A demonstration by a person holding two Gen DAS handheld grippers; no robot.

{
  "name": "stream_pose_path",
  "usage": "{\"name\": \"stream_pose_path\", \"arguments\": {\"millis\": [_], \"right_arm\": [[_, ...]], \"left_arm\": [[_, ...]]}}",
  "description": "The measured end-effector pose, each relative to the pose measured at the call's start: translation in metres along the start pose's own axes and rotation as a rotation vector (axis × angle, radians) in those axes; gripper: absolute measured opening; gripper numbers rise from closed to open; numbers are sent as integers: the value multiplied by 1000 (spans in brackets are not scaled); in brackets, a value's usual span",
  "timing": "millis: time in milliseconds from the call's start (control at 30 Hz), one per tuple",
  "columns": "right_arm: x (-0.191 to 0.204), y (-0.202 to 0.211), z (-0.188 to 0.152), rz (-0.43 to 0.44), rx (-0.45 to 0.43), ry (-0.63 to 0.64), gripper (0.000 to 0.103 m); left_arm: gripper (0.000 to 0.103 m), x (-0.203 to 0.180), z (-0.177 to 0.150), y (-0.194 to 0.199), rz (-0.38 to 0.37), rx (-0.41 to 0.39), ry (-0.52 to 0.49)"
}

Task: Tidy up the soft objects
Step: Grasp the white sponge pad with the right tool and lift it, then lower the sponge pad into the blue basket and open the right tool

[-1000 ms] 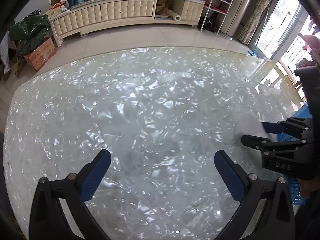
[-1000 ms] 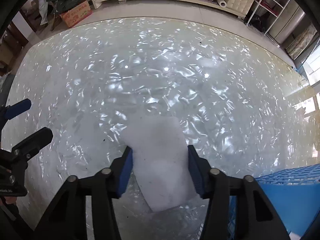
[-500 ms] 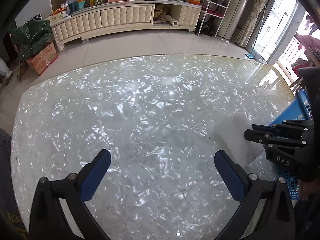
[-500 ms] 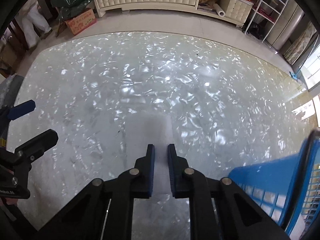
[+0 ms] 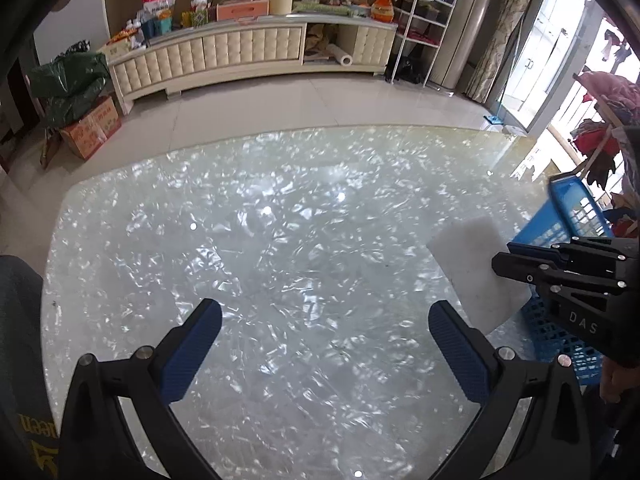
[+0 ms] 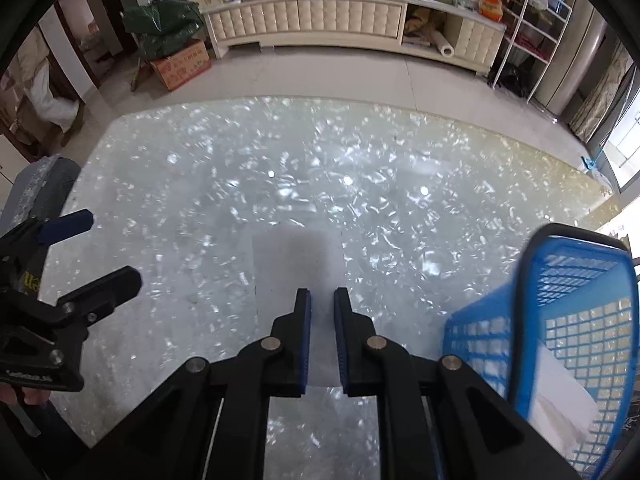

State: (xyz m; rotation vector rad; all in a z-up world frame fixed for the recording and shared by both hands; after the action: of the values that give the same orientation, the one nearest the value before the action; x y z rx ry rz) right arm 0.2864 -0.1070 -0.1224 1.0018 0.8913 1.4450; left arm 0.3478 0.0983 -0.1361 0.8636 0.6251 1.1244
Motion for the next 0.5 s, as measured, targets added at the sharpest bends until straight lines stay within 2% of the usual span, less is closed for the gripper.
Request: {"name": "stream_pose_path", "arguments": {"millis": [233, 500], "right_arm": [[-3, 51, -6, 30, -86, 7, 10], [-34, 100, -25, 53, -153, -28, 10]], "left_arm": [[103, -25, 6, 43, 11, -58, -34], [103, -64, 18, 75, -10, -101, -75]]}}
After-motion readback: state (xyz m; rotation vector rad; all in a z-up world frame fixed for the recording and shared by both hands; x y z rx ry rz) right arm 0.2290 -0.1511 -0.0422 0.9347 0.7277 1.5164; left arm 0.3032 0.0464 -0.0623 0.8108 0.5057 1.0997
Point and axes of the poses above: each gripper's, at about its wrist camera, not at the fingertips, and y roughly against the way its jaws point, x to its left, z to its top, the point moved 5 cm from there along -y, roughly the way its jaws point, and after that the axes turned 13 degrees about -y, right-handed, at the moved point
